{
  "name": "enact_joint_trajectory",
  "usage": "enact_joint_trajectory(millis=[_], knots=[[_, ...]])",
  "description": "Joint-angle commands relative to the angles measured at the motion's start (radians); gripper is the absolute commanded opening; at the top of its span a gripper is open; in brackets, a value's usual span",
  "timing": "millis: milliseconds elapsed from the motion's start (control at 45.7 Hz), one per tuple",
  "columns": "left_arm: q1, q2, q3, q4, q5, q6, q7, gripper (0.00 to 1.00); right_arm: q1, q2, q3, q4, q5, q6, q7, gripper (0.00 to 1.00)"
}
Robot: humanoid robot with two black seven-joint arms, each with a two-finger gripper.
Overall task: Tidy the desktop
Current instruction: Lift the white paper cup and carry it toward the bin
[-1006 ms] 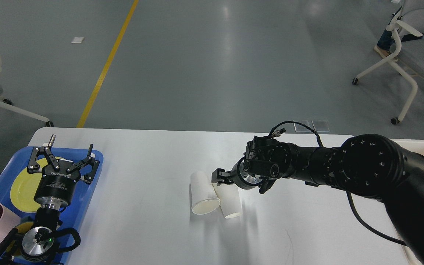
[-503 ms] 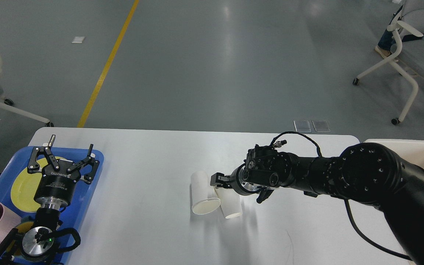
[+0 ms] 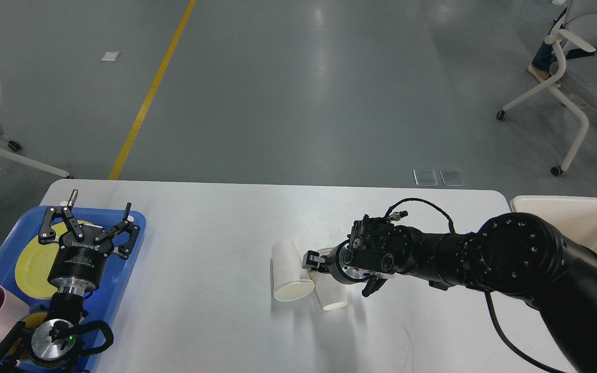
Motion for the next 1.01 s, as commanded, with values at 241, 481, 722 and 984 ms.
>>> enact_joint_trajectory(millis=[241,481,722,984], knots=[[0.000,0.000,0.000,0.000,0.000,0.000,0.001,0.96,0.008,-0.003,0.002,0.000,0.019,-0.002,-0.011,0.00],[0.000,0.000,0.000,0.000,0.000,0.000,-0.001,0.96,0.025,-0.080,-0.005,0.017,0.047,0.002,-0.052,0.00],[0.000,0.000,0.000,0.000,0.002,0.000,0.001,0.96,0.192,-0.221,-0.014,0.167,0.059,0.088,-0.054,0.00],[0.000,0.000,0.000,0.000,0.001,0.000,0.001,0.96,0.540,-0.258,0.004,0.444,0.408,0.260,-0.043,0.00]])
